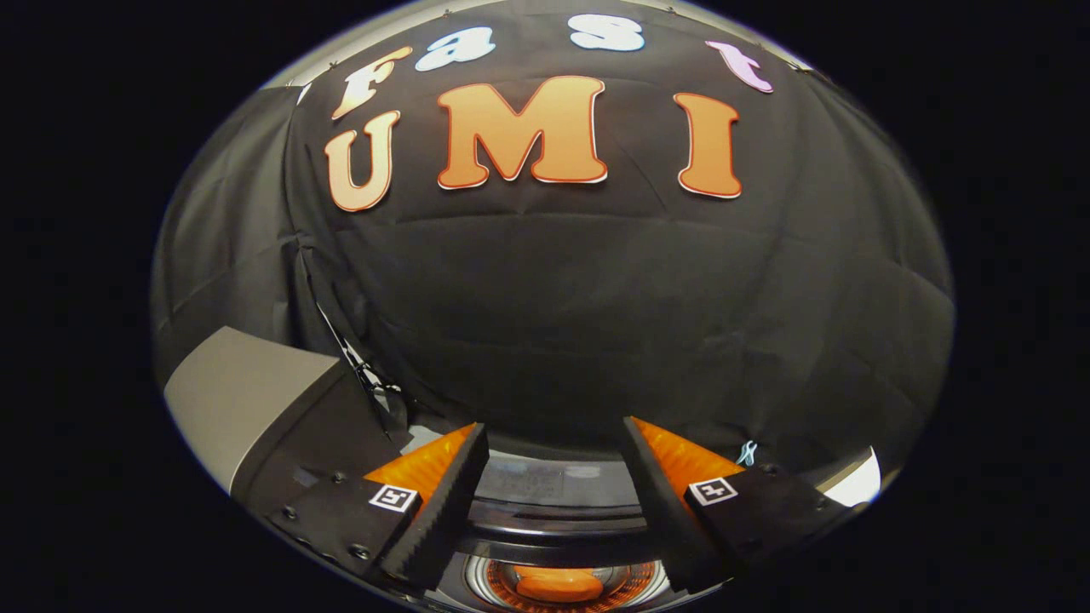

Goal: Put the clothes into the washing machine and then close the washing machine lid.

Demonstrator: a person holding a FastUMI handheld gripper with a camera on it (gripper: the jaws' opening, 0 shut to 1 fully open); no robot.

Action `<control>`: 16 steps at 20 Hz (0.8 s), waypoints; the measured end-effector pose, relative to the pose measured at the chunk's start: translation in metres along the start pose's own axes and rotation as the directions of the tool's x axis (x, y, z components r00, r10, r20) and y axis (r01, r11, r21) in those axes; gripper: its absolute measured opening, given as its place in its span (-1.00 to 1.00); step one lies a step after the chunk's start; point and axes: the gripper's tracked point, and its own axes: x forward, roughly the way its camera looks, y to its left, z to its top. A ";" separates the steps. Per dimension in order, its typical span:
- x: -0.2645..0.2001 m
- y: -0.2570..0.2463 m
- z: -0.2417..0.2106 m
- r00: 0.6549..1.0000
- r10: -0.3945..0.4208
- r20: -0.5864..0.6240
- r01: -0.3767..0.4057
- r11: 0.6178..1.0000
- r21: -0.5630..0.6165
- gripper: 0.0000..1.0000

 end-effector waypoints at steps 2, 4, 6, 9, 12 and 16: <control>-0.012 -0.001 -0.022 0.999 -0.019 -0.032 0.020 0.999 0.026 1.00; -0.019 0.005 -0.056 0.995 -0.005 -0.095 0.012 0.997 0.076 1.00; -0.024 0.009 -0.086 0.990 0.014 -0.140 0.005 0.990 0.139 0.99; -0.030 0.006 -0.105 0.988 -0.014 -0.156 0.034 0.991 0.126 0.99; -0.033 0.007 -0.095 0.990 -0.021 -0.142 0.034 0.995 0.090 0.98; -0.036 0.010 -0.070 0.996 -0.022 -0.089 0.024 1.000 0.014 0.98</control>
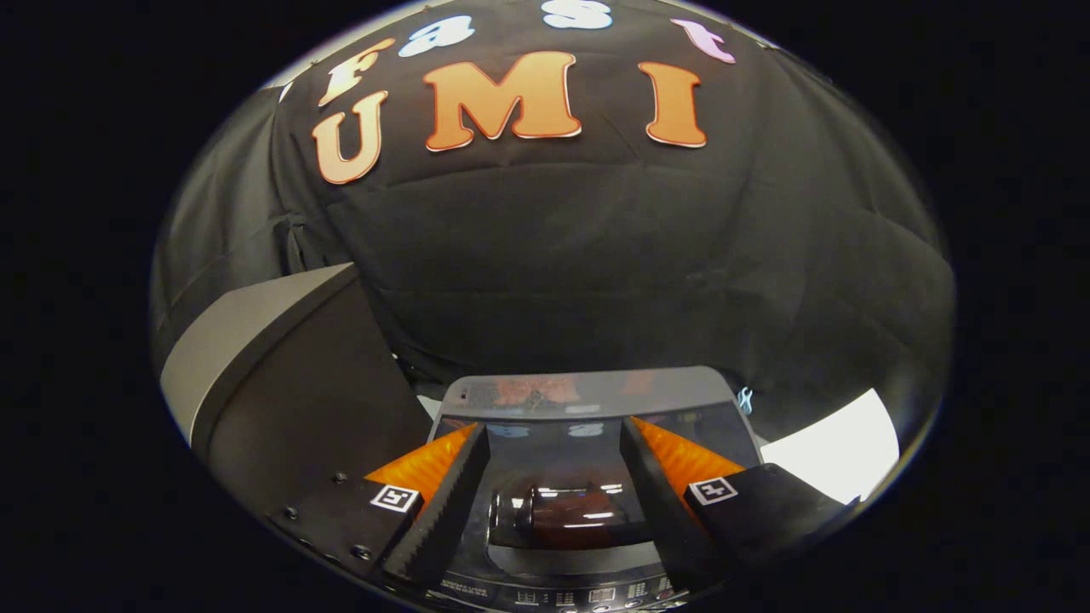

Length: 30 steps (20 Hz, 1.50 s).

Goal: Put the clothes into the washing machine and then close the washing machine lid.

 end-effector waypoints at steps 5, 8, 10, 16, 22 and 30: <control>-0.014 0.026 0.014 0.996 0.073 0.046 -0.072 0.997 -0.020 0.99; -0.033 0.033 0.028 0.993 0.077 0.092 -0.081 0.995 0.050 0.99; -0.054 0.034 0.039 0.990 0.050 0.135 -0.059 0.996 0.061 0.99; -0.134 0.048 0.085 0.960 -0.025 0.278 -0.011 0.992 0.130 0.98; -0.237 0.041 0.111 0.908 -0.103 0.407 0.034 0.984 0.172 0.97; -0.341 0.002 0.144 0.858 -0.126 0.497 0.061 0.988 0.144 0.97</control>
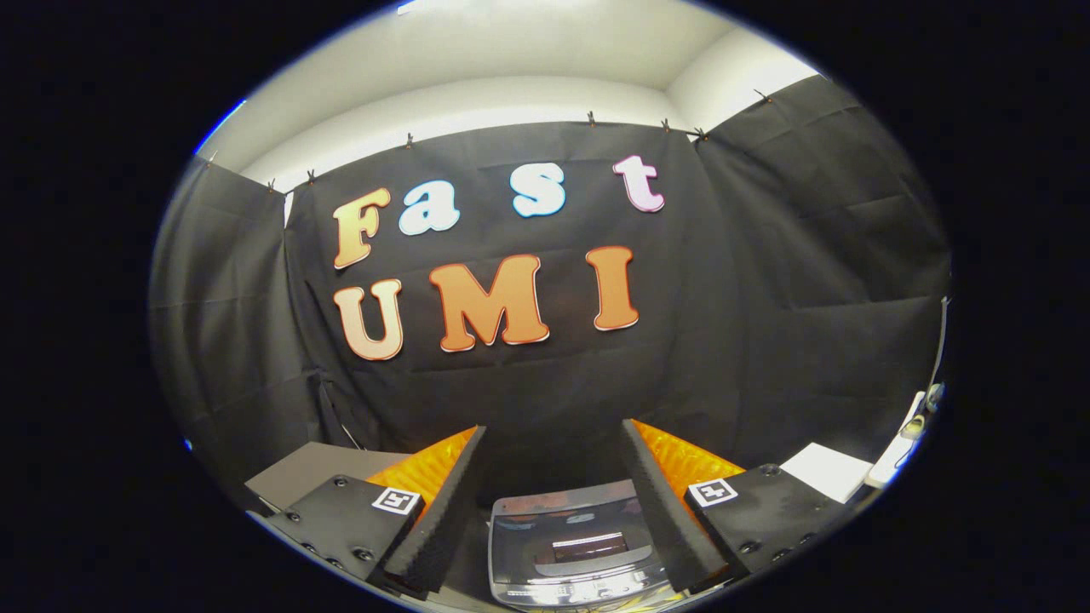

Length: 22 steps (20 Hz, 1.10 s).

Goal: Put the clothes into the washing machine and then close the washing machine lid.

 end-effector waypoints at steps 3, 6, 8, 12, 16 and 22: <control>-0.019 -0.016 0.018 1.000 -0.005 0.029 0.005 1.000 -0.012 0.97; -0.035 -0.030 0.025 0.999 -0.011 0.043 0.012 1.000 -0.011 0.97; -0.045 -0.034 0.029 0.999 -0.001 0.049 0.001 1.000 -0.001 0.97; -0.059 -0.056 0.031 0.998 -0.011 0.056 0.013 0.999 -0.032 0.98; -0.071 -0.067 0.036 0.997 -0.016 0.074 0.019 0.999 -0.037 0.97; -0.079 -0.079 0.038 0.995 -0.040 0.092 0.044 0.998 -0.041 0.97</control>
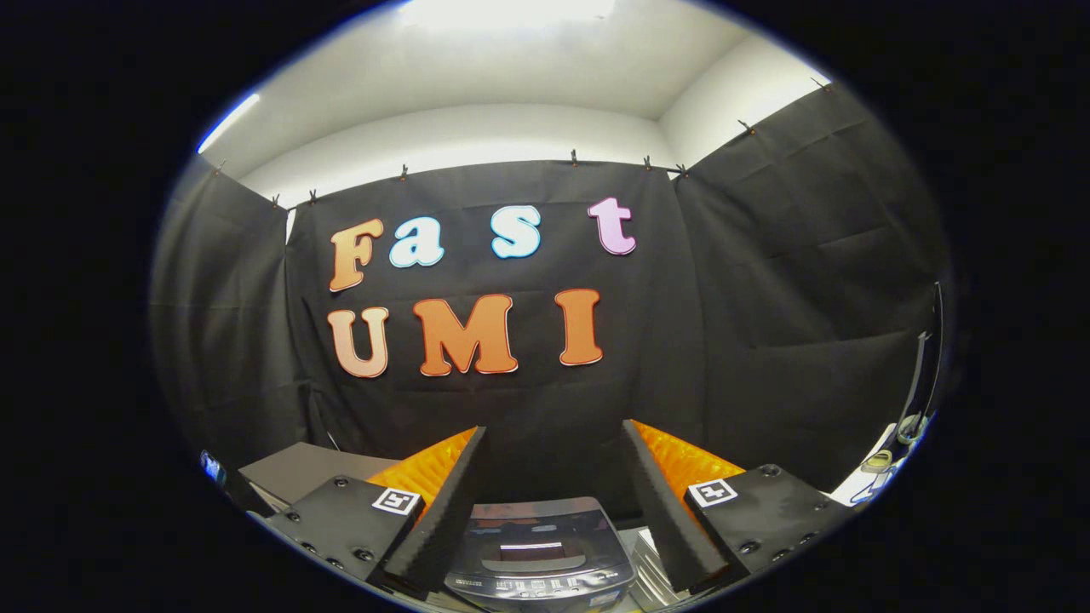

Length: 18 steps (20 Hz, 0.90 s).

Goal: Put the clothes into the washing machine and then close the washing machine lid.

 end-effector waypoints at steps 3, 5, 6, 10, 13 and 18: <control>-0.002 -0.001 -0.003 1.000 -0.003 -0.001 0.003 1.000 0.006 0.97; -0.003 -0.002 -0.005 1.000 -0.002 -0.007 0.002 1.000 0.010 0.97; -0.003 -0.004 -0.006 1.000 -0.004 -0.008 0.004 1.000 0.012 0.97; -0.006 -0.011 -0.010 1.000 -0.007 -0.011 0.008 1.000 0.023 0.97; -0.006 -0.017 -0.014 1.000 -0.010 -0.018 0.010 1.000 0.027 0.97; -0.011 -0.022 -0.015 1.000 0.000 -0.018 0.001 0.999 0.038 0.97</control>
